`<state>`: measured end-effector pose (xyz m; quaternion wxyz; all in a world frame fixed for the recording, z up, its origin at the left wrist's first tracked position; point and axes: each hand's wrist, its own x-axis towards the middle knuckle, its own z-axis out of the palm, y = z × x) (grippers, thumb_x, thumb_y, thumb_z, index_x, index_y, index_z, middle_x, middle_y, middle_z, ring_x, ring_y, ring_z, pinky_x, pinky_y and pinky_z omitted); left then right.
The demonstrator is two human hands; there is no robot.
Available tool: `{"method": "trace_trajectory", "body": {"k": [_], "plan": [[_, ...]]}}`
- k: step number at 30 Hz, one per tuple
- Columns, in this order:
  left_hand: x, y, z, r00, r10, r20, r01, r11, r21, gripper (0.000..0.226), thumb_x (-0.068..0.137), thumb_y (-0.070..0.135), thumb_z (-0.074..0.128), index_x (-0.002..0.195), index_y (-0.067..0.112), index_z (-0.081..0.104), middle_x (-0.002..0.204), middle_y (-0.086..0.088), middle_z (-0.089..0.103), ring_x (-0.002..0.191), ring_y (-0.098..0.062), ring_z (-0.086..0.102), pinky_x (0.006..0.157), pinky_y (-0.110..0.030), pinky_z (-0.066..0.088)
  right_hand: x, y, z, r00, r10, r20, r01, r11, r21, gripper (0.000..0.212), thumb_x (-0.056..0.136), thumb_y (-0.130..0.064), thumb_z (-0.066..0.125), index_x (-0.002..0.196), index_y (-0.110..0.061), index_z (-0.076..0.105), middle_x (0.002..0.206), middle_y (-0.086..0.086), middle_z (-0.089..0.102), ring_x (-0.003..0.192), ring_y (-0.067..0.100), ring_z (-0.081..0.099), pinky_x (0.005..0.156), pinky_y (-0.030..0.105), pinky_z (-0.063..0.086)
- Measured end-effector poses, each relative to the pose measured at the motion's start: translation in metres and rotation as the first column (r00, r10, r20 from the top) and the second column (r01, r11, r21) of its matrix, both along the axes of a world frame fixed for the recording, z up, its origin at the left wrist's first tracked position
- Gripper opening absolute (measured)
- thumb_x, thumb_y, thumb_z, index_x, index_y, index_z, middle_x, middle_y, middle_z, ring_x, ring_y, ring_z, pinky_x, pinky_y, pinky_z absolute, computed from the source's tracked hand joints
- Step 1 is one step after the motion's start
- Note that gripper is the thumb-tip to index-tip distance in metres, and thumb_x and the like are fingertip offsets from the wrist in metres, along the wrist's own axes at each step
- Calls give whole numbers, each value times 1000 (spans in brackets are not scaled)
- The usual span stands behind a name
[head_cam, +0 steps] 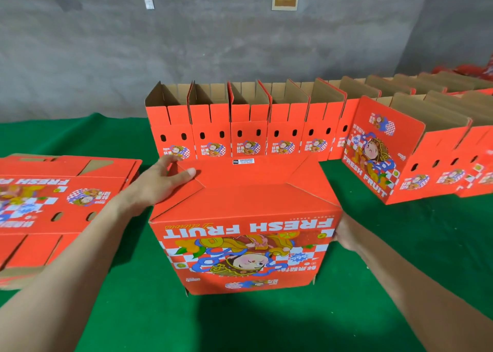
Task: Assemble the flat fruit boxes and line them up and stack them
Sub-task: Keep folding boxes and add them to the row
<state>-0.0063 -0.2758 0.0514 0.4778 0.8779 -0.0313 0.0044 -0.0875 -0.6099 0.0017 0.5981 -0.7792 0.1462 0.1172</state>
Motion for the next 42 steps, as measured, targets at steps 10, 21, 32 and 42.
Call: {"method": "trace_trajectory", "body": {"k": [10,21,32,42], "plan": [[1,-1,33,890,45,455,-94,992,87,29,97,31,49,120,13,46,102,-1,56,91,-17,51,76,-22,33,28,-23,24,993,-19,116,-1,986,165,39,95,-52,43,88,-23,67,88,2,71,81,21,67,61,34,54],[12,7,-8,976,-15,217,87,942,-324,25,96,-4,45,91,20,52,128,-12,54,112,-19,51,97,-29,41,20,-29,17,976,25,215,-71,976,206,43,67,-19,78,106,-16,60,125,9,54,113,27,57,83,46,55],[-2,-43,-41,985,-157,68,155,988,22,24,91,15,61,113,24,55,120,6,55,86,2,58,73,-17,43,18,24,-65,775,116,621,423,635,-647,44,64,-18,85,103,-14,66,147,20,22,131,40,22,101,50,42],[-14,-90,-35,983,-149,110,169,965,-202,58,94,33,52,147,22,28,129,8,47,94,1,60,89,-28,49,-20,34,-114,792,260,552,292,633,-717,46,71,-7,76,115,-19,67,141,23,37,121,44,47,89,51,52]]}}
